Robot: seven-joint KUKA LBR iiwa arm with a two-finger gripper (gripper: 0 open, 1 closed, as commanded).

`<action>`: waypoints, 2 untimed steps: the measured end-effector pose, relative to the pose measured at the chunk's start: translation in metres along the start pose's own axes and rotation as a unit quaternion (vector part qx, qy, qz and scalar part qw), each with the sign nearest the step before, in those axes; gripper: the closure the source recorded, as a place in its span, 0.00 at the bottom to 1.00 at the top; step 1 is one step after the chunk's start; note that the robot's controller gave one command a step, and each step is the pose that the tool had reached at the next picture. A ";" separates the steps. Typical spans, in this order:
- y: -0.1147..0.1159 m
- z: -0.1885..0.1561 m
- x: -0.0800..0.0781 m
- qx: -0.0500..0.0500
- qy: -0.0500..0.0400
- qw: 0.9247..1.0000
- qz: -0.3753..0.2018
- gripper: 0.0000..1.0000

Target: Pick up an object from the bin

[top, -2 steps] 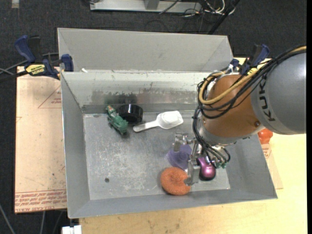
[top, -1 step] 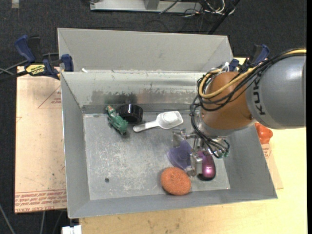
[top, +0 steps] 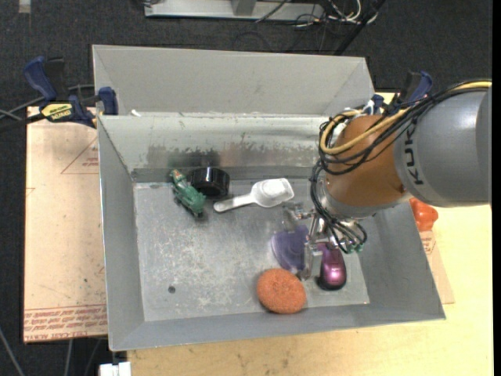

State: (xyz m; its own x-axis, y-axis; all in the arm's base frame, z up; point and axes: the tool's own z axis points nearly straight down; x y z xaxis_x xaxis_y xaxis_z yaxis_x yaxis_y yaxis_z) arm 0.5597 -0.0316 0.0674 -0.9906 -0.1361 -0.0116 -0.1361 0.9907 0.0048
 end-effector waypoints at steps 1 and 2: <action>0.006 -0.008 0.004 0.002 0.002 1.000 -0.031 0.00; 0.002 -0.005 -0.003 -0.002 0.000 1.000 -0.001 1.00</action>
Offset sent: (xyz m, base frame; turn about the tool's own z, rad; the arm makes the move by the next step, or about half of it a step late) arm 0.0000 0.0000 0.0000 0.0000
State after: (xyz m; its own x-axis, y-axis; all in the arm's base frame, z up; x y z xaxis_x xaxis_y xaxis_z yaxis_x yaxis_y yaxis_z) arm 0.5619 -0.0291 0.0729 -0.9904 -0.1376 -0.0114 -0.1377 0.9904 0.0088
